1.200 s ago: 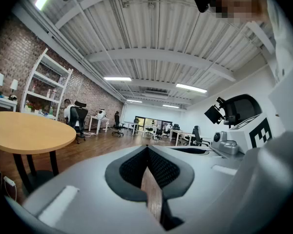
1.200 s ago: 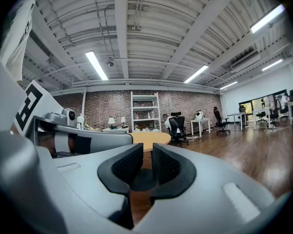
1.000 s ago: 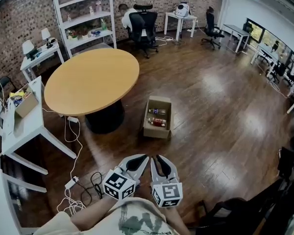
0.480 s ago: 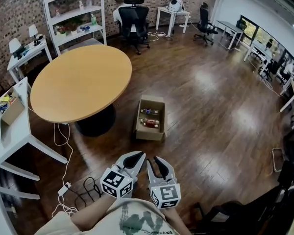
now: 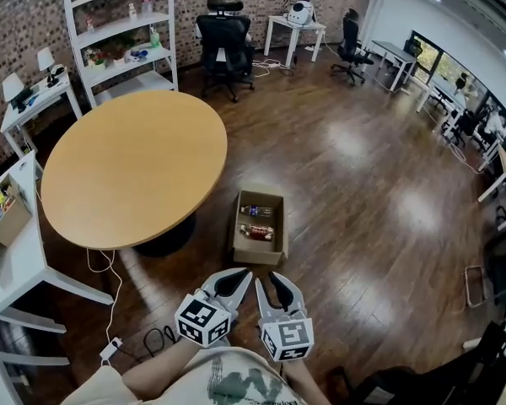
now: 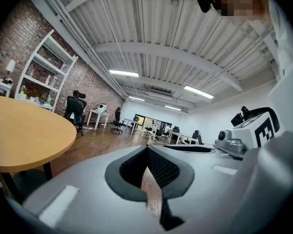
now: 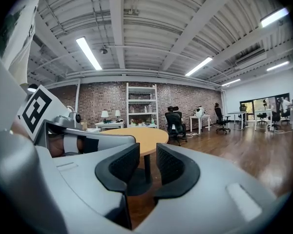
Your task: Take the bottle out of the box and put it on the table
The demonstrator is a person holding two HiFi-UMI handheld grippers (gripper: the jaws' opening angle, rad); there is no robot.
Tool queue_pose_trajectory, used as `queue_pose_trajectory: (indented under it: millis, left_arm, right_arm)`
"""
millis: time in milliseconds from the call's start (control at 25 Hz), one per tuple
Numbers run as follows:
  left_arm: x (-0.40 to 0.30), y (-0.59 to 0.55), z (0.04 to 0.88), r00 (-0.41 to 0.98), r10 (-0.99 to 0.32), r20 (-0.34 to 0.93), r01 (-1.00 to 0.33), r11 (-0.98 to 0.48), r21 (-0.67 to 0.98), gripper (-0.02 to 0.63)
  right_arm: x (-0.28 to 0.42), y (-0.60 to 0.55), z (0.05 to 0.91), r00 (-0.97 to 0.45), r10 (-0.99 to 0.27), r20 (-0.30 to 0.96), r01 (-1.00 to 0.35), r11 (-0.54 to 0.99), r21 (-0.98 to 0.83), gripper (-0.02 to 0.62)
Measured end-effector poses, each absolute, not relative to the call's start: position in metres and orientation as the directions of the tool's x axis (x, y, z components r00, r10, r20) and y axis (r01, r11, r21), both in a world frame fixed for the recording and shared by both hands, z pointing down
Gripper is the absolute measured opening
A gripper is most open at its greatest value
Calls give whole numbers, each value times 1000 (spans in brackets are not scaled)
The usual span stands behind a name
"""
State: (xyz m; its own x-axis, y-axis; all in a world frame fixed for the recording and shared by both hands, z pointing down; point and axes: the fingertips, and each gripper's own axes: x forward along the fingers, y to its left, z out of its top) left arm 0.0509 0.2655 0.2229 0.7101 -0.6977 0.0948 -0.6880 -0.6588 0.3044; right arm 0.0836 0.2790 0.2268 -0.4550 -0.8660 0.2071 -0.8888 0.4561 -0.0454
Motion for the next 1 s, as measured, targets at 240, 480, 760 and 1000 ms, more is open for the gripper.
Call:
queue_pose_trajectory:
  millis: [240, 480, 760, 1000]
  left_arm:
    - [31, 208, 221, 717, -692, 81, -676, -664, 320, -3]
    - [-3, 160, 219, 704, -707, 63, -683, -650, 333, -5]
    - [-33, 125, 220, 690, -723, 37, -682, -633, 366, -3]
    - [-41, 111, 225, 685, -728, 31, -680, -624, 385, -4]
  right_arm:
    - [61, 220, 225, -452, -863, 227, -889, 457, -32, 101]
    - [27, 171, 223, -465, -853, 236, -878, 478, -2, 101]
    - [-1, 138, 226, -477, -842, 250, -866, 500, 32, 101]
    - [-6, 123, 235, -468, -837, 283, -865, 499, 45, 101]
